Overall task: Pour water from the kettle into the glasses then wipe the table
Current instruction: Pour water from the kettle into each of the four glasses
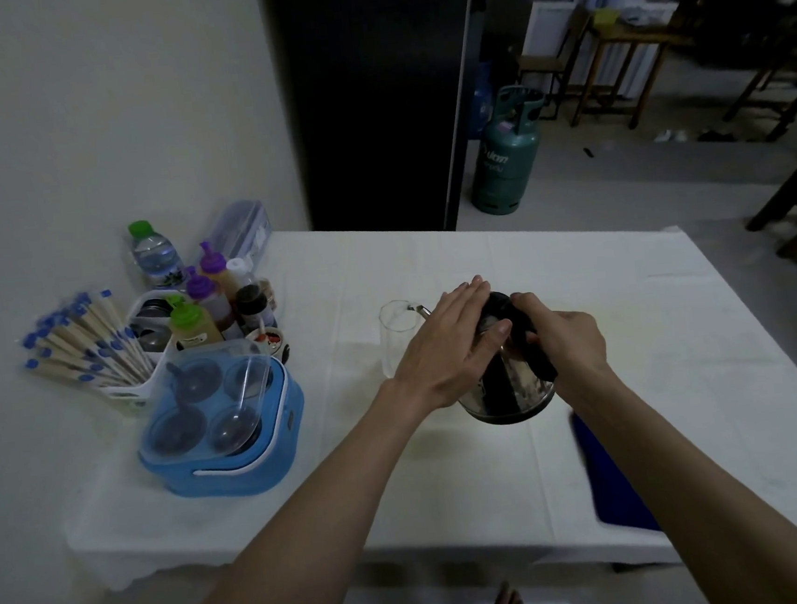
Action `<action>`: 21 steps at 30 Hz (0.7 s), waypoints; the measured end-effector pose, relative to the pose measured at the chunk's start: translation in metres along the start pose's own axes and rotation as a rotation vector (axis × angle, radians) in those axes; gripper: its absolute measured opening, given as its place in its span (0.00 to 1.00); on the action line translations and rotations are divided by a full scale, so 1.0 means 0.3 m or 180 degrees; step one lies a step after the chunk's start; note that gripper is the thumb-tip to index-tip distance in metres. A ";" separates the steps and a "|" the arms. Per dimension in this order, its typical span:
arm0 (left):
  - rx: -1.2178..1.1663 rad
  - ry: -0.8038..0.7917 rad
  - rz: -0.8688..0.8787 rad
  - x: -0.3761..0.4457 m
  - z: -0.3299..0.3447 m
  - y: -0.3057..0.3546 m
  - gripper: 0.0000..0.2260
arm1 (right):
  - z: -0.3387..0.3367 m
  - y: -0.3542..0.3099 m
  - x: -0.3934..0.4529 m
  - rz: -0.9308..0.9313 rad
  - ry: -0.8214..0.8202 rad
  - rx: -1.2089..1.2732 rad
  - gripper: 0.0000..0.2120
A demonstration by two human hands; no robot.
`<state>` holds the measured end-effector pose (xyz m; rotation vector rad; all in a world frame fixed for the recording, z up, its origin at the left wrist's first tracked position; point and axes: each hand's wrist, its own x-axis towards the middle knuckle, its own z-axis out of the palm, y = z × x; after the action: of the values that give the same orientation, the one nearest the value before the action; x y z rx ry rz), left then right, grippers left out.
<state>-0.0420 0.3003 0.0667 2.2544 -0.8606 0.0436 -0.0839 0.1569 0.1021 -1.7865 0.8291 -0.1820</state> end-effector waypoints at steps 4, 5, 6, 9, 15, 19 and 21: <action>-0.0011 0.0011 -0.0015 0.006 0.003 0.001 0.29 | -0.005 -0.011 0.000 -0.0018 -0.0023 -0.0042 0.21; -0.0015 0.0015 -0.0023 0.007 0.003 0.001 0.29 | -0.006 -0.013 0.001 -0.0034 -0.0025 -0.0068 0.21; -0.0019 0.0021 -0.0031 0.008 0.005 0.002 0.29 | -0.007 -0.016 0.001 -0.0051 -0.0025 -0.0087 0.21; -0.0035 0.0049 -0.0046 0.009 0.010 0.003 0.29 | -0.011 -0.021 0.005 -0.0050 -0.0033 -0.0107 0.21; -0.0092 0.0064 -0.0074 0.014 0.017 0.004 0.30 | -0.016 -0.021 0.011 -0.0057 -0.0077 -0.0081 0.20; -0.0096 0.0089 -0.0065 0.016 0.024 0.005 0.31 | -0.020 -0.027 0.011 -0.0057 -0.0092 -0.0079 0.20; -0.0114 0.0096 -0.0070 0.017 0.025 0.008 0.31 | -0.024 -0.029 0.011 -0.0039 -0.0082 -0.0062 0.20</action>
<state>-0.0410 0.2914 0.0641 2.2240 -0.8143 0.0515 -0.0810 0.1506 0.1115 -1.8090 0.8040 -0.1591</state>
